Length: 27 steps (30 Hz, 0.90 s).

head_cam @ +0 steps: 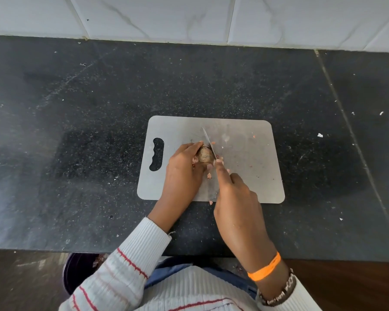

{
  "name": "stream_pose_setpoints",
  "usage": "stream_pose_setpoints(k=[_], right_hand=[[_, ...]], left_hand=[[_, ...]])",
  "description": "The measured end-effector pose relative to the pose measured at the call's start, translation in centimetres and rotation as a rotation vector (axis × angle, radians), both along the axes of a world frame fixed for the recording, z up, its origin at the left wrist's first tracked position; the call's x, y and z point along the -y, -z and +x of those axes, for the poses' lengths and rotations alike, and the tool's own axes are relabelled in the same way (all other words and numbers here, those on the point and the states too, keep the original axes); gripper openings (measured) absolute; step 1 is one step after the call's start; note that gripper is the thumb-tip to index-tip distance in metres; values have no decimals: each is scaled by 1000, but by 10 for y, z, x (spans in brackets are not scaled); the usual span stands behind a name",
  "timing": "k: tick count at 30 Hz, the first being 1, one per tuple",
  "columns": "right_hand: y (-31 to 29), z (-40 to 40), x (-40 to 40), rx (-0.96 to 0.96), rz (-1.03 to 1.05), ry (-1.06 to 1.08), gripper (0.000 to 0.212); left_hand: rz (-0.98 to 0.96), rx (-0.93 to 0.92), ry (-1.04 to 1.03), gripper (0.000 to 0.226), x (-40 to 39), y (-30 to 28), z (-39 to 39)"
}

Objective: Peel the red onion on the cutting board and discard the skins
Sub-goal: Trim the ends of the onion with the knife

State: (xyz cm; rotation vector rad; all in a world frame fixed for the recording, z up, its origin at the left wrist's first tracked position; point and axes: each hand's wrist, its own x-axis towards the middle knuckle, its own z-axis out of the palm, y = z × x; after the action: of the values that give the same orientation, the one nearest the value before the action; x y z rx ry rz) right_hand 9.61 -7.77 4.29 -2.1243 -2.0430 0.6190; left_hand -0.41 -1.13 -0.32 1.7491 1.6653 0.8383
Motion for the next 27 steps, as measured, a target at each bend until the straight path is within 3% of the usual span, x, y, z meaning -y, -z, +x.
stream_pose_setpoints(k=[21,23,27], right_hand=[[23,8,-12,-47,163,-40,64],[27,15,-10,-132,191,-65,61],[25,34,-12,-568,221,106,45]], left_hand=[[-28,-61,-3,43,0,-8,6],[-25,-59,-2,43,2,-8,7],[-33,-44,-6,43,2,-9,5]])
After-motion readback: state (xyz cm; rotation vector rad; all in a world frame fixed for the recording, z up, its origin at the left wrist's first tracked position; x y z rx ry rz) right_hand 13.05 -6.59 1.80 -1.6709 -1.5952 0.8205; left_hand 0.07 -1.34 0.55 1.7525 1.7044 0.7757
